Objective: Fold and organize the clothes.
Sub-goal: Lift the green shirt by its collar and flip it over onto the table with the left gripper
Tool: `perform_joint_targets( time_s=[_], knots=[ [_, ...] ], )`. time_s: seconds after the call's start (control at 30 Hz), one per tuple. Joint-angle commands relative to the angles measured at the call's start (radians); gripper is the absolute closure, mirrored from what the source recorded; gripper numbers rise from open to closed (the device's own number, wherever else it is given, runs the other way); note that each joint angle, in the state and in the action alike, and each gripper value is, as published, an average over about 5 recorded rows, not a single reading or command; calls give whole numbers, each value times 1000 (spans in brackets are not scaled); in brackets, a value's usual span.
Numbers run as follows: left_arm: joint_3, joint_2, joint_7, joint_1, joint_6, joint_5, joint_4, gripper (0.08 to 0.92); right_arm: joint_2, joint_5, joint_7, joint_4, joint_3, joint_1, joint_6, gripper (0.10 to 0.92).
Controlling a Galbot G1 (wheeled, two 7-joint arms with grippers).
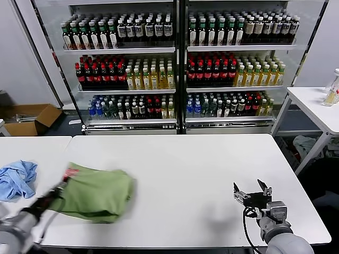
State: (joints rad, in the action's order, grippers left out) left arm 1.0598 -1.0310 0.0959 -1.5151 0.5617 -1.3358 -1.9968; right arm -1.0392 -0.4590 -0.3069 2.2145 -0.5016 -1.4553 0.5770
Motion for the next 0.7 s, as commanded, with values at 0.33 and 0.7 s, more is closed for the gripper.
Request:
perform_joint_targets(
  time_s=[0.33,0.7],
  knots=[
    [-554,-191,145,67,14,207,-314,912,11,5,-2,22,-27,-38,0,203],
    [-670,-247,102,152,14,424,-250,912,12,6,-3,16,-7,-22,0,203]
  ],
)
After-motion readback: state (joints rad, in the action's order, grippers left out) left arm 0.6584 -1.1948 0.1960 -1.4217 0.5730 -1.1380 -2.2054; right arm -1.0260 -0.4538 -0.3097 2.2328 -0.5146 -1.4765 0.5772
